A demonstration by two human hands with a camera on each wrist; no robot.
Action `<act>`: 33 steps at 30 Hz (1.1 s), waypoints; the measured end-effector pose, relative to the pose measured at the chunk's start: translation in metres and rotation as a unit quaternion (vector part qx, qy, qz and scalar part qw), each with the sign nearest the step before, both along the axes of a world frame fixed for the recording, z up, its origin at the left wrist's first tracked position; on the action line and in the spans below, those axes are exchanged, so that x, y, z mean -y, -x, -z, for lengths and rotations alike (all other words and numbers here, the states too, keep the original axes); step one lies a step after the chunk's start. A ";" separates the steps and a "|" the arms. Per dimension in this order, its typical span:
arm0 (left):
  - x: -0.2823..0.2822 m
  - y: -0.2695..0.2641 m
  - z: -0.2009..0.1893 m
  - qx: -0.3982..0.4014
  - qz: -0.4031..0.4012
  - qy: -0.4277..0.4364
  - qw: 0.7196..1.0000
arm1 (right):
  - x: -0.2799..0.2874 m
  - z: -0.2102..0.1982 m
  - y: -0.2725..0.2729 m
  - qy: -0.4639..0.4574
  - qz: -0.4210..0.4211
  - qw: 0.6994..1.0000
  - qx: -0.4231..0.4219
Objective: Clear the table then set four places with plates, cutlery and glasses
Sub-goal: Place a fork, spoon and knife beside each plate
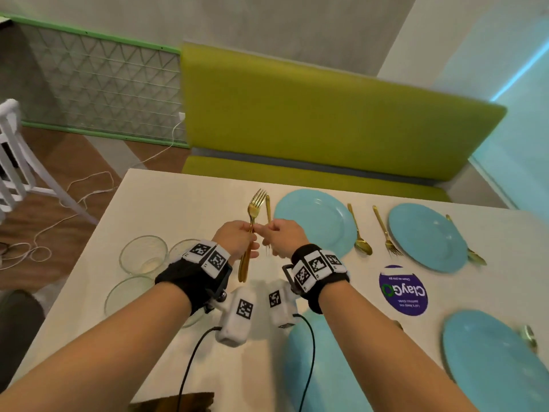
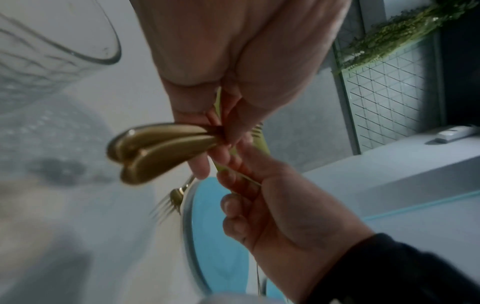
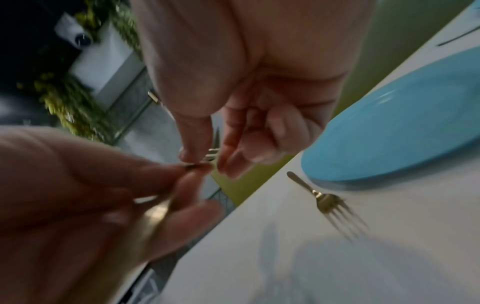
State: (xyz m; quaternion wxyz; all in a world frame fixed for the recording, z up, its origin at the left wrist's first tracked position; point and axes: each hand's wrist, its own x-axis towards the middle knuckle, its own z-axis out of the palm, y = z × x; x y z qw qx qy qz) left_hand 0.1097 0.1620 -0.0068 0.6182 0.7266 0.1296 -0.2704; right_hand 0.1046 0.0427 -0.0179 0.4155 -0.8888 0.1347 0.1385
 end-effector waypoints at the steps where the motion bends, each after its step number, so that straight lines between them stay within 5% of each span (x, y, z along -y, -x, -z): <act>1: -0.001 0.011 -0.002 0.009 0.014 0.003 1.000 | -0.004 -0.005 0.015 -0.018 0.008 1.000 -0.002; 10: -0.007 0.122 -0.012 0.028 0.128 0.027 0.991 | -0.009 -0.019 0.149 -0.086 0.143 0.986 -0.018; 18: 0.025 0.177 -0.008 0.014 0.169 0.047 0.984 | 0.040 -0.022 0.228 -0.082 0.271 0.959 -0.019; 25: 0.059 0.181 -0.008 0.012 0.150 0.040 0.988 | 0.119 -0.006 0.269 0.020 0.315 0.947 -0.052; 33: 0.118 0.179 -0.009 -0.008 0.116 0.032 0.993 | 0.208 0.018 0.277 0.199 0.224 0.940 -0.163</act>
